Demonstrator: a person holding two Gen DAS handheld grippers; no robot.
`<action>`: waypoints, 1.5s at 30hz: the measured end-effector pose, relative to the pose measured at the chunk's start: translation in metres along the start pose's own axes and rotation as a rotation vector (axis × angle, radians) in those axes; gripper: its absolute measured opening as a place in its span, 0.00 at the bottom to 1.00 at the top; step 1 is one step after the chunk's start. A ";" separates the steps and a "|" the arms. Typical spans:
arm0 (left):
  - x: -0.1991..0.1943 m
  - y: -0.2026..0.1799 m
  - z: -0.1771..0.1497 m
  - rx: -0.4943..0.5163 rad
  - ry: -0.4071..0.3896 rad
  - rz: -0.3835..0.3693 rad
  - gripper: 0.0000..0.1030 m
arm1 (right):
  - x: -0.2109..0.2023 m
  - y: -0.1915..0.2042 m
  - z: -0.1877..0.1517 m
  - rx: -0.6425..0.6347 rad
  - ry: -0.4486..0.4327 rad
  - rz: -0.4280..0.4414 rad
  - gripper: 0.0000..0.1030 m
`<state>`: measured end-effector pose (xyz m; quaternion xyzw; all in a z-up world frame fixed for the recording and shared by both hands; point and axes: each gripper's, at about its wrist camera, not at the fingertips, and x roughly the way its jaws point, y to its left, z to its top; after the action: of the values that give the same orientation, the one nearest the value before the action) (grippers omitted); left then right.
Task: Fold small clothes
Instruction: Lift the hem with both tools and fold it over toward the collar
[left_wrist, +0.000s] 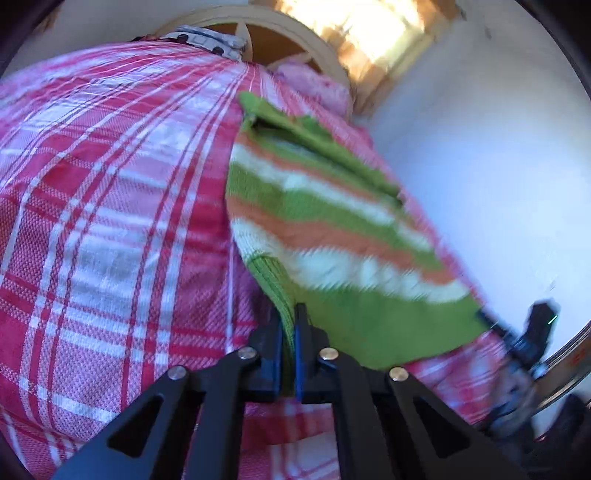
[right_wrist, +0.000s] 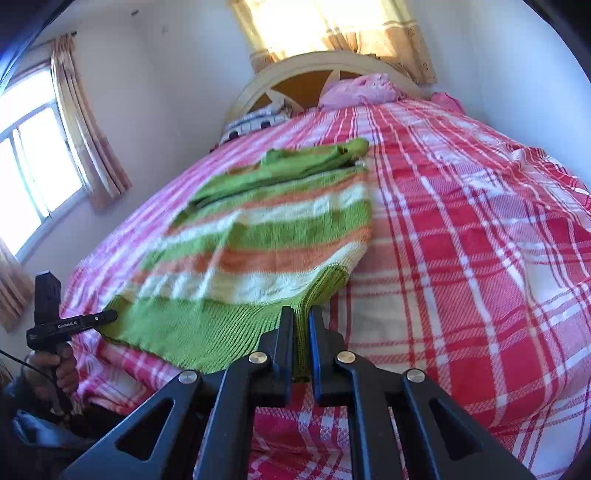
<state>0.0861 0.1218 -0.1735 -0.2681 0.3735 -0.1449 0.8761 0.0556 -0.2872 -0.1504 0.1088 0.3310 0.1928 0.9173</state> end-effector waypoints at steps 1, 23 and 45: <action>-0.007 0.001 0.005 -0.025 -0.023 -0.043 0.04 | -0.003 -0.001 0.003 0.007 -0.009 0.009 0.07; 0.030 -0.022 0.153 -0.034 -0.171 -0.138 0.04 | 0.028 0.007 0.145 -0.025 -0.142 -0.004 0.04; 0.121 -0.009 0.289 -0.063 -0.171 -0.059 0.04 | 0.158 -0.017 0.296 0.002 -0.075 -0.071 0.04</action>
<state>0.3797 0.1644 -0.0713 -0.3179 0.2934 -0.1354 0.8914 0.3641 -0.2566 -0.0214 0.1049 0.3004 0.1557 0.9352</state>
